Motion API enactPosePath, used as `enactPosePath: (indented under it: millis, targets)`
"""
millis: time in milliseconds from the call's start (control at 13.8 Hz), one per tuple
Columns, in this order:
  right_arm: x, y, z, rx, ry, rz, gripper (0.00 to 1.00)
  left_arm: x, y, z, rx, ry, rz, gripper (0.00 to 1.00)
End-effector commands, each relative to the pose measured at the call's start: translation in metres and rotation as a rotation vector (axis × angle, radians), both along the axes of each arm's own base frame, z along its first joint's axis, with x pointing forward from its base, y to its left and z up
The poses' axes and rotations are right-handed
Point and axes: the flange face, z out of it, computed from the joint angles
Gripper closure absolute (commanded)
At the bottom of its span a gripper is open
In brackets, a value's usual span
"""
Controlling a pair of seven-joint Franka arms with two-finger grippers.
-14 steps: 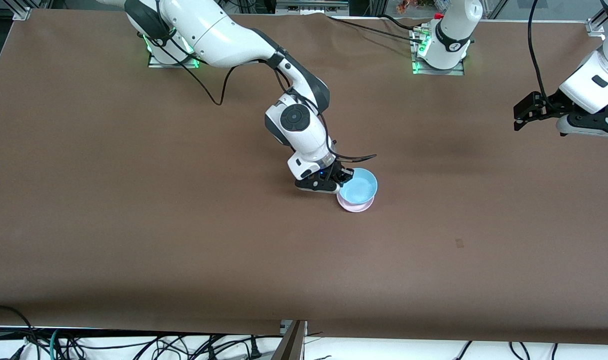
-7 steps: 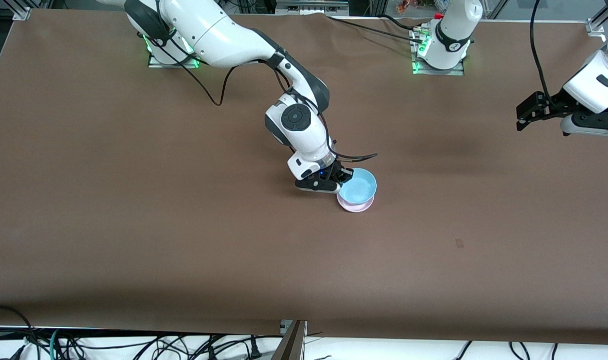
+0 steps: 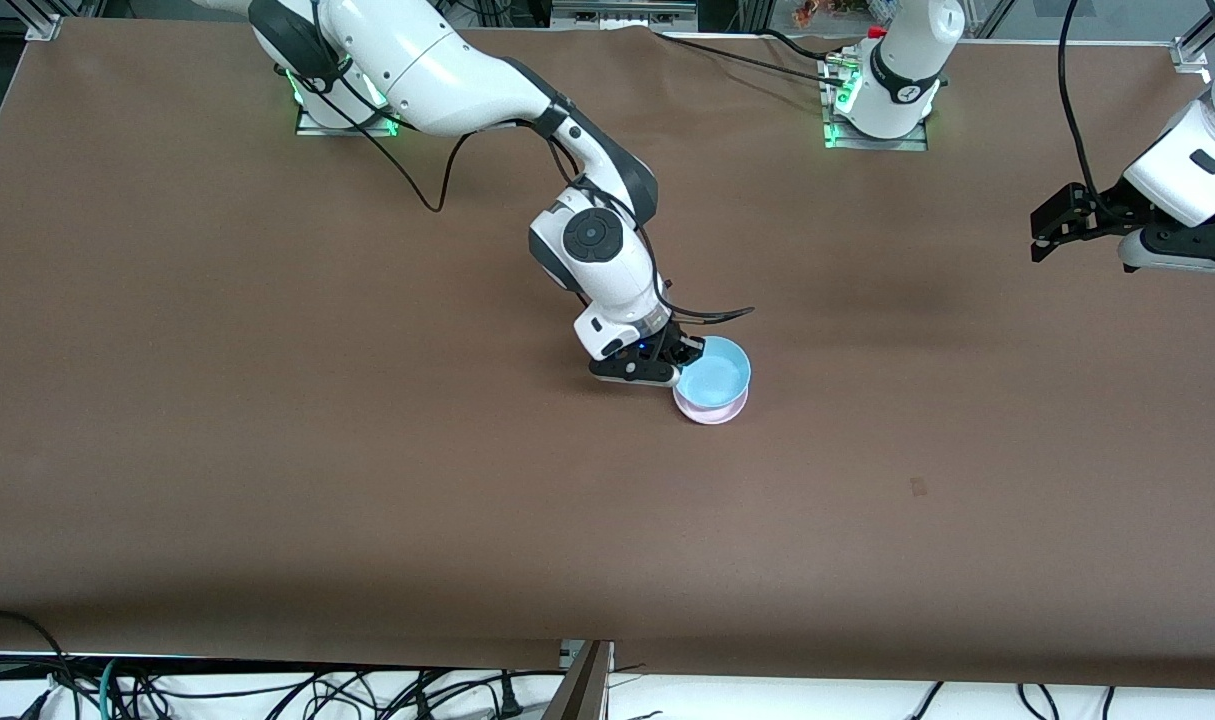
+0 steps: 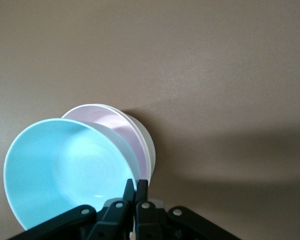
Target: Stack pink and blue bowls on white bowl
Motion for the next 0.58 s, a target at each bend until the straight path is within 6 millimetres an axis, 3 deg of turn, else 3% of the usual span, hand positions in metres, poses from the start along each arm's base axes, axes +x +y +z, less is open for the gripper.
enactPosePath:
  millis: [0, 73, 145, 218, 436, 509]
  targets:
    - [0.003, 0.003, 0.001, -0.016, -0.013, -0.003, 1.0, 0.003, -0.003, 0.005, -0.012, 0.007, 0.002, 0.0]
    - [0.004, 0.002, 0.001, -0.015, -0.008, -0.009, 0.99, 0.003, -0.002, 0.005, -0.012, 0.007, 0.004, 0.0]
    - [0.008, -0.001, 0.003, -0.01, -0.005, -0.018, 0.43, 0.003, -0.002, 0.005, -0.012, 0.007, 0.004, 0.0]
    - [0.006, 0.001, 0.006, -0.01, -0.013, -0.012, 0.01, 0.003, -0.001, 0.004, -0.012, 0.012, 0.005, 0.0]
    - [0.009, -0.001, 0.014, -0.031, 0.008, -0.013, 0.0, 0.002, 0.002, 0.004, -0.012, 0.015, 0.01, 0.0]
    - [0.012, -0.001, 0.026, -0.043, 0.015, -0.01, 0.0, 0.002, 0.002, 0.004, -0.012, 0.015, 0.012, 0.0]
